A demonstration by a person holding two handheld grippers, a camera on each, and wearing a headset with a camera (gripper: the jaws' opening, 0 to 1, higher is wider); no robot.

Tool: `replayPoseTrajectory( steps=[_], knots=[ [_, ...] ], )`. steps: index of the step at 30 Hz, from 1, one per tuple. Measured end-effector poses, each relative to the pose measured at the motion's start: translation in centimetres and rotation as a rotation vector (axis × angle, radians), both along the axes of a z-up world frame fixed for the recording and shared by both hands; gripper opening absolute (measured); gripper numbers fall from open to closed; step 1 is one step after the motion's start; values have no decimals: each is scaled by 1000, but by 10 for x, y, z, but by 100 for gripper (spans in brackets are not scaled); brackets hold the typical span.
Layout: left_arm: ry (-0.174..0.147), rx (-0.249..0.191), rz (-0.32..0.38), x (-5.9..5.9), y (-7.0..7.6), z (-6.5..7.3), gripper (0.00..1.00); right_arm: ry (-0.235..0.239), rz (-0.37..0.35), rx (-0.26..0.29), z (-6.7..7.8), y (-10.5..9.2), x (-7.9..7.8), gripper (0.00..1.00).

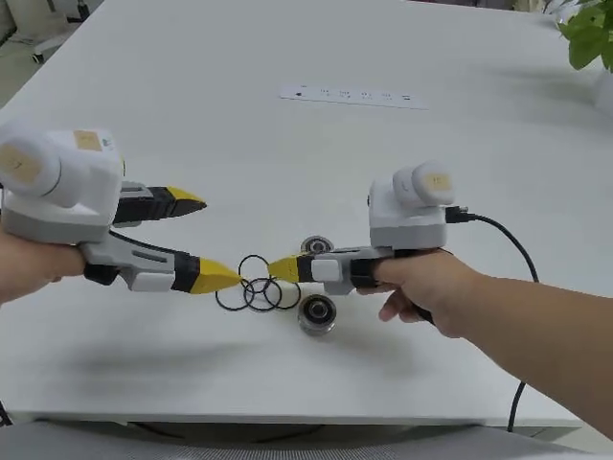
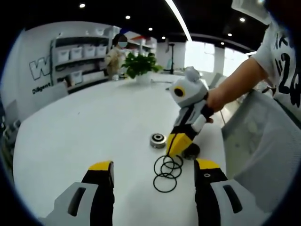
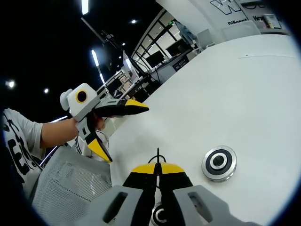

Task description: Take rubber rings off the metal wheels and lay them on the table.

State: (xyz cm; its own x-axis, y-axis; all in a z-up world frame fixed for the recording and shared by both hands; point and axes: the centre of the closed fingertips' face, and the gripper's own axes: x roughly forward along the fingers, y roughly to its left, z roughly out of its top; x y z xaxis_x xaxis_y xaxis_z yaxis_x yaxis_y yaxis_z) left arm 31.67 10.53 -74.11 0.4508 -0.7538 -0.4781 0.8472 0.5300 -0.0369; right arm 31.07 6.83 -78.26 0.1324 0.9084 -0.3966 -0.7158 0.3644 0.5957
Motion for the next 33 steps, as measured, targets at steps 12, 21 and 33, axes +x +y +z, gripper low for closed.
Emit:
replayPoseTrajectory(
  steps=[12, 21, 33],
  knots=[
    [8, -3, 9, 0, 2, -2, 70, -79, 6, -84, -10, -6, 8, 4],
    [12, 0, 8, -1, 1, -2, 70, -146, 22, -110, -11, -9, 12, 15],
    [11, -22, 9, -6, -5, 8, 70, -225, 12, -74, 16, -21, 11, 24]
  ],
)
